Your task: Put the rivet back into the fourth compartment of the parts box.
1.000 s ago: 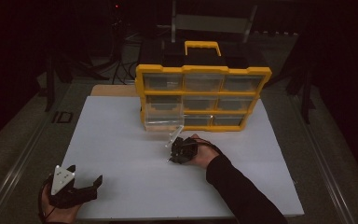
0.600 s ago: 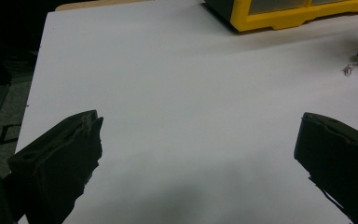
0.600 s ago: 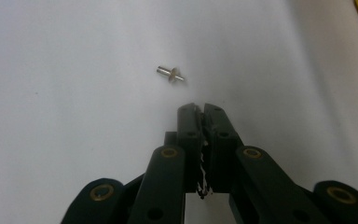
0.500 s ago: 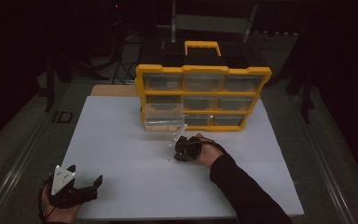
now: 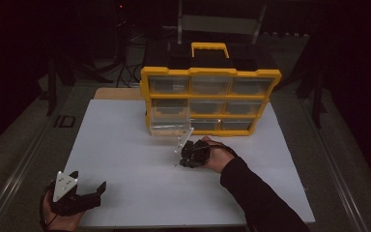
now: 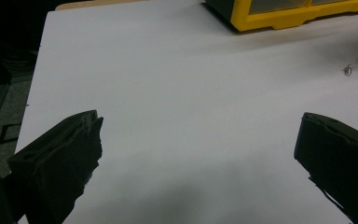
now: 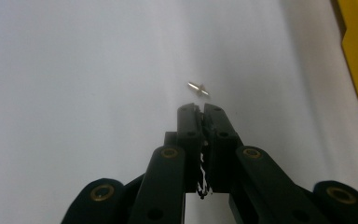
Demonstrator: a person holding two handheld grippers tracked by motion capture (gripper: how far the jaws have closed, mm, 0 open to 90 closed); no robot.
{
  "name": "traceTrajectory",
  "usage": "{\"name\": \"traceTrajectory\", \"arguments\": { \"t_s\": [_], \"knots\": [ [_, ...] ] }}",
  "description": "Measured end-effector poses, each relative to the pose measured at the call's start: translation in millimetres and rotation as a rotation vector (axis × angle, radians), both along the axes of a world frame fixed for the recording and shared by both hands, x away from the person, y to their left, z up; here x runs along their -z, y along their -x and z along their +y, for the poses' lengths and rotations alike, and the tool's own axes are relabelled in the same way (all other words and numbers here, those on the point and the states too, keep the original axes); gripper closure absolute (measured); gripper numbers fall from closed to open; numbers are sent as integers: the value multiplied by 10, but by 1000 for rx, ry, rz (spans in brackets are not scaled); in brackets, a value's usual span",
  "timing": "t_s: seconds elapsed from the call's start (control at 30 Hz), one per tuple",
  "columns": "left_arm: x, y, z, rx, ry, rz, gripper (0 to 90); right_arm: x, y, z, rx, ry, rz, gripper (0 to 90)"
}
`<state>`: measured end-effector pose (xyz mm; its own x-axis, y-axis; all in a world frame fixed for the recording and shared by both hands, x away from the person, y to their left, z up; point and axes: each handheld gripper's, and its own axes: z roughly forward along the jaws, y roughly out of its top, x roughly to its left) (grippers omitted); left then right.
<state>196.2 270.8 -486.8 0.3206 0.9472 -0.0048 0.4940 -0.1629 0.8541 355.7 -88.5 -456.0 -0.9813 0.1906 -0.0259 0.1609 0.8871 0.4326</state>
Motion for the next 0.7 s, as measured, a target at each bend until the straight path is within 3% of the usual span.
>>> {"name": "traceTrajectory", "arguments": {
  "t_s": [0.43, 0.7],
  "knots": [
    [2, -1, -3, 1, 0, 0, 14, -301, 57, -38, -40, -11, -5, 863],
    [0, 1, -3, -2, 2, -3, 14, -528, 49, -85, -52, -50, -21, 863]
  ]
}}
